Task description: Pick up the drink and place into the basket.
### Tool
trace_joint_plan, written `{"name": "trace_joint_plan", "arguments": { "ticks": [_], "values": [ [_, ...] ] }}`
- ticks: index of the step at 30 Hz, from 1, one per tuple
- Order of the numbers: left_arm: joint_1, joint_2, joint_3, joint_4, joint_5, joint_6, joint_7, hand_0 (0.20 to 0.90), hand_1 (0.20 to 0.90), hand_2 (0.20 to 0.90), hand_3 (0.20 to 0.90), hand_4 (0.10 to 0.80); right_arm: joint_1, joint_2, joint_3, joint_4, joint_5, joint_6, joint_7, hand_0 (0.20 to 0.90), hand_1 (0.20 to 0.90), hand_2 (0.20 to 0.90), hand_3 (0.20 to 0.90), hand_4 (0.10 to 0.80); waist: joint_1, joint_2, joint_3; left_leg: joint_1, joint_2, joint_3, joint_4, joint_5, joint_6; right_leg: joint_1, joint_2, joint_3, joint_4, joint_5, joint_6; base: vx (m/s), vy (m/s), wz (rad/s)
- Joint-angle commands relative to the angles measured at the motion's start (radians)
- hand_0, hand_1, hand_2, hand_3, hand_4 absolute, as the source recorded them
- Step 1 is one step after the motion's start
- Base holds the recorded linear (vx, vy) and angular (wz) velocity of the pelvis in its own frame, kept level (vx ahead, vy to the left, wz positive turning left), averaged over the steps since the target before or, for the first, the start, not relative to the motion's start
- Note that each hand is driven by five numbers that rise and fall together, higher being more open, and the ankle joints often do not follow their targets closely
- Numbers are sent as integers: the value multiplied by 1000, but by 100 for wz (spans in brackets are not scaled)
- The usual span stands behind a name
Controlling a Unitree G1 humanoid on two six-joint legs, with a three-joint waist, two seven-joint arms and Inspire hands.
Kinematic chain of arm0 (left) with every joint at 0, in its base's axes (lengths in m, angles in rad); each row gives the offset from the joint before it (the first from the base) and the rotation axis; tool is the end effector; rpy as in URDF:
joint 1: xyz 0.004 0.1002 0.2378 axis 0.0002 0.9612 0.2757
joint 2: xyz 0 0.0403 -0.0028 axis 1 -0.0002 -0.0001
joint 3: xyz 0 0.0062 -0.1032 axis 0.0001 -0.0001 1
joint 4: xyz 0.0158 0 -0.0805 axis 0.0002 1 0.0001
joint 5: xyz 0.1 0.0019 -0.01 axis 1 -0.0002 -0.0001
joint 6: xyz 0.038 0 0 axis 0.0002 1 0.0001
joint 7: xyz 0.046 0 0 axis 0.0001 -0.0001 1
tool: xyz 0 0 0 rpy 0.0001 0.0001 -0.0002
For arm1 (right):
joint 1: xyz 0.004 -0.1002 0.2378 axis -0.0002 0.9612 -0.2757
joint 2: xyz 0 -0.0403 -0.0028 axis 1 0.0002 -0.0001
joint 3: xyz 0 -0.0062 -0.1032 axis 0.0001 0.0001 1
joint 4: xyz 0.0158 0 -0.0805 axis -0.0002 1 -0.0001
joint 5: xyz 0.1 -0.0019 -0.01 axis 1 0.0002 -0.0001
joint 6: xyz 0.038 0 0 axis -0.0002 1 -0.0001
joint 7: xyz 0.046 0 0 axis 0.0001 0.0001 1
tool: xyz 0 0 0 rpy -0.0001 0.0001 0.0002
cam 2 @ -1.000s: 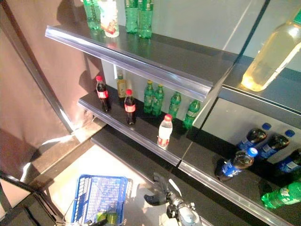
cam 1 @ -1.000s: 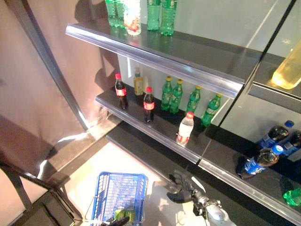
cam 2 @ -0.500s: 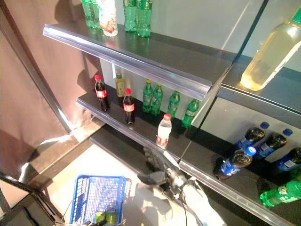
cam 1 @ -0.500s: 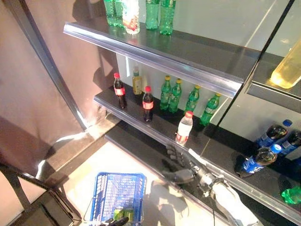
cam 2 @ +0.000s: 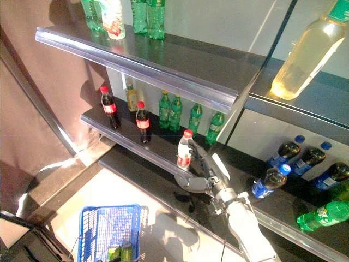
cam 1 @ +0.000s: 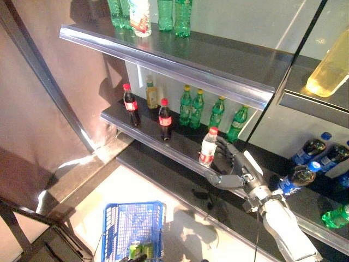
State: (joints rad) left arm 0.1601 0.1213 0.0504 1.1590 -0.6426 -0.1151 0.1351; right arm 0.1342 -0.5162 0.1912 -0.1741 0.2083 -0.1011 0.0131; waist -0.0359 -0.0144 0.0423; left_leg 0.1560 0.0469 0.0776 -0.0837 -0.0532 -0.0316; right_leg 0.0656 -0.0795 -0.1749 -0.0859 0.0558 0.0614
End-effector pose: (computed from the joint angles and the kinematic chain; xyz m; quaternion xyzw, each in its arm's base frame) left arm 0.0282 0.2012 -0.1232 -0.1717 0.5236 0.3232 0.7693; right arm 0.1737 -0.2000 0.0606 -0.1312 -0.0301 0.1238 0.9831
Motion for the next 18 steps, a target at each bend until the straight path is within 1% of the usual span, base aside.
{"name": "trace_joint_plan", "arguments": {
  "ticks": [1, 5, 9, 12, 14, 16, 18],
  "values": [
    [19, 48, -19, 34, 55, -77, -21, 300, 300, 300, 200, 100, -25, -31, -80, -191, 40, -158, -50, 900, 900, 900, 900, 800, 7, -19, -41, -47, 16, 82, -4, 29, -3, 4, -78, 42, -1, 16, 83, -7, 5, -5],
    [20, 47, -8, 45, 63, -77, -19, 300, 300, 300, 200, 100, -10, -47, -121, -225, 45, -198, -103, 900, 900, 900, 900, 800, -1, -21, -40, -43, 18, 86, -4, 28, -4, 7, -78, 48, -1, 16, 83, -2, 6, -7],
    [19, 39, -6, 51, 55, -86, -17, 300, 300, 300, 200, 100, -19, -34, -117, -226, 50, -216, -153, 900, 900, 900, 900, 800, 0, -20, -39, -38, 17, 87, -4, 29, -3, 11, -77, 51, -1, 14, 81, 9, 12, -4],
    [19, 32, -8, 45, 52, -88, -4, 300, 300, 300, 200, 100, -27, -10, -104, -216, 48, -208, -215, 900, 900, 900, 900, 800, 8, -19, -37, -36, 16, 78, -4, 29, -2, 15, -77, 46, -1, 13, 79, 5, 2, -1],
    [19, 27, -12, 42, 51, -88, 3, 300, 300, 300, 200, 100, -38, 8, -83, -204, 28, -188, -268, 900, 900, 900, 900, 800, 14, -17, -34, -33, 16, 73, -4, 30, -3, 20, -76, 43, -1, 10, 77, 15, -5, 0],
    [20, 24, -15, 40, 47, -92, 5, 300, 300, 300, 200, 100, -47, 16, -71, -198, 48, -184, -275, 900, 900, 900, 900, 800, 18, -17, -30, -29, 16, 71, -4, 31, -3, 26, -75, 40, -1, 9, 75, 38, -9, 0],
    [19, 22, -19, 32, 36, -92, 7, 300, 300, 300, 200, 100, -58, 31, -47, -194, 31, -169, -286, 900, 900, 900, 900, 800, 24, -16, -20, -23, 16, 70, -4, 37, -4, 31, -73, 30, 7, 4, 71, 41, -8, 0]
  ]
}}
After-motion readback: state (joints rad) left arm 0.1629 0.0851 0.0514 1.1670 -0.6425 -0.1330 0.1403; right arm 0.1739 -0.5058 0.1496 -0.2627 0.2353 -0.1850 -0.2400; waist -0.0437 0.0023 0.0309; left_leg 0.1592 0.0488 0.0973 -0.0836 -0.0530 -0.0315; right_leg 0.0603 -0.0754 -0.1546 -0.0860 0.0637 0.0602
